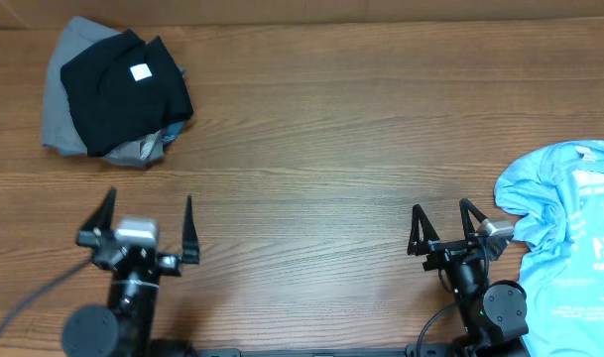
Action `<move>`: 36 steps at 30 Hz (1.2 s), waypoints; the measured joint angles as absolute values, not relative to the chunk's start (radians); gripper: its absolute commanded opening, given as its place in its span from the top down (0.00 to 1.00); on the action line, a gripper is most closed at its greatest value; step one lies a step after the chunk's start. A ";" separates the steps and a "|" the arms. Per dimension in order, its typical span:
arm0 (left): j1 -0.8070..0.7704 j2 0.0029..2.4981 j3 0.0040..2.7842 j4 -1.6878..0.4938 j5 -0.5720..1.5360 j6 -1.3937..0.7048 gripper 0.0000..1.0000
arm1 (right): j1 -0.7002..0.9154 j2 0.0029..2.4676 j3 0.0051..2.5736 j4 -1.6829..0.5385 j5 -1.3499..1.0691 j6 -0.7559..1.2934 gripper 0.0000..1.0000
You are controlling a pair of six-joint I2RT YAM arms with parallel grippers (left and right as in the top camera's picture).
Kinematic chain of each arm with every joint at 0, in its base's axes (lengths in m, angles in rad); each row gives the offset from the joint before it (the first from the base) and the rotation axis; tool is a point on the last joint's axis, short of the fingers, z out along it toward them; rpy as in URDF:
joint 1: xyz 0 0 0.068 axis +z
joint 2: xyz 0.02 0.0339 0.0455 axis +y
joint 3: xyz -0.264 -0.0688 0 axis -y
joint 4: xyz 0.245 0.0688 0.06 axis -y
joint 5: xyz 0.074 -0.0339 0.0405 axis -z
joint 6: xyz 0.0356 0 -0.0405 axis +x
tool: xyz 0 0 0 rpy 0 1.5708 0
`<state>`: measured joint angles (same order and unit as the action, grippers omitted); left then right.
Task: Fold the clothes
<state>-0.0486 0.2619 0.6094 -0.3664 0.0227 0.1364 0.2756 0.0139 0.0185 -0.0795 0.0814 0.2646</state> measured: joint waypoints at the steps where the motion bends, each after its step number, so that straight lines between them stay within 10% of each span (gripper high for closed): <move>1: -0.044 0.183 0.513 -0.323 0.027 0.138 0.00 | 0.276 0.014 0.019 -0.081 0.081 0.264 0.00; 13: -0.024 0.017 0.049 0.115 0.033 0.138 0.00 | 0.275 0.014 0.019 -0.081 0.081 0.264 0.00; 36: -0.024 0.016 0.008 -0.075 0.033 0.134 0.00 | 0.276 0.014 0.019 -0.081 0.081 0.265 0.00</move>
